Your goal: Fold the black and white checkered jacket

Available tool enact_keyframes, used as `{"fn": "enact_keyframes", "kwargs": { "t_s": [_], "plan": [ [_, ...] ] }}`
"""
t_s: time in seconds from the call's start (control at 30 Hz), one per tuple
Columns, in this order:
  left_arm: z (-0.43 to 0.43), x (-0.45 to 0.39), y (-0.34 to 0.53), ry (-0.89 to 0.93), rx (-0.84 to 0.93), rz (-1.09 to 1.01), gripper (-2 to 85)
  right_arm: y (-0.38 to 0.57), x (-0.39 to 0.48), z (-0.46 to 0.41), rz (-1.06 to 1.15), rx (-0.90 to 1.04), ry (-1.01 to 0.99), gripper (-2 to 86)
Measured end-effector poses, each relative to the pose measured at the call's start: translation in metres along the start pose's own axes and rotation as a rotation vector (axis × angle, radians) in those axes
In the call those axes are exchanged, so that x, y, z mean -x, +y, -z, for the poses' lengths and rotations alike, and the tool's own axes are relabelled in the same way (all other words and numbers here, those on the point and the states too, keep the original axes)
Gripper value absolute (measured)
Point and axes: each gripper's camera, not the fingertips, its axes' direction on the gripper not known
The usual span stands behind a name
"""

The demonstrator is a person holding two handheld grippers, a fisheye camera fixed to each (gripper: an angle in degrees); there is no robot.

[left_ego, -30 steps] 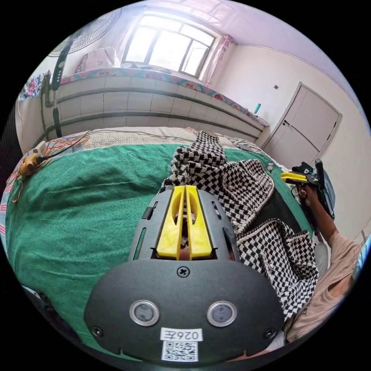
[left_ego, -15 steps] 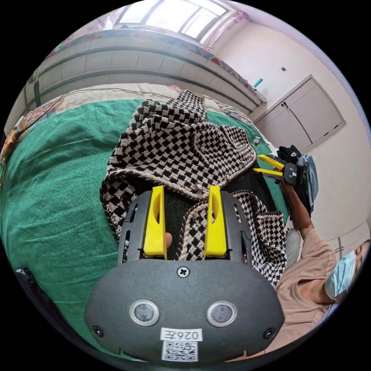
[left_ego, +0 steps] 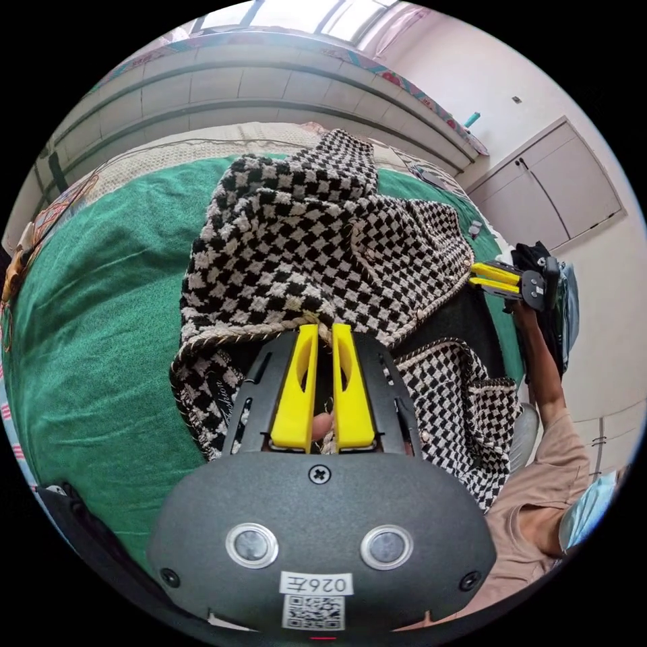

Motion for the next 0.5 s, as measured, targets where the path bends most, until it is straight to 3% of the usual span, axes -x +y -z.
{"fn": "enact_keyframes", "kwargs": {
  "t_s": [0.17, 0.33, 0.5],
  "plan": [
    [0.042, 0.018, 0.007, 0.209, -0.100, -0.004, 2.7, -0.013, -0.010, 0.024, 0.033, 0.020, 0.040, -1.1],
    [0.060, 0.053, 0.032, 0.170, -0.067, 0.027, 2.5, -0.004, 0.005, 0.085, 0.047, -0.119, -0.097, -1.3],
    [0.020, 0.073, 0.057, 0.160, 0.033, 0.099, 2.8, 0.006, 0.040, 0.025, 0.115, 0.135, -0.218, -1.2]
  ]
}}
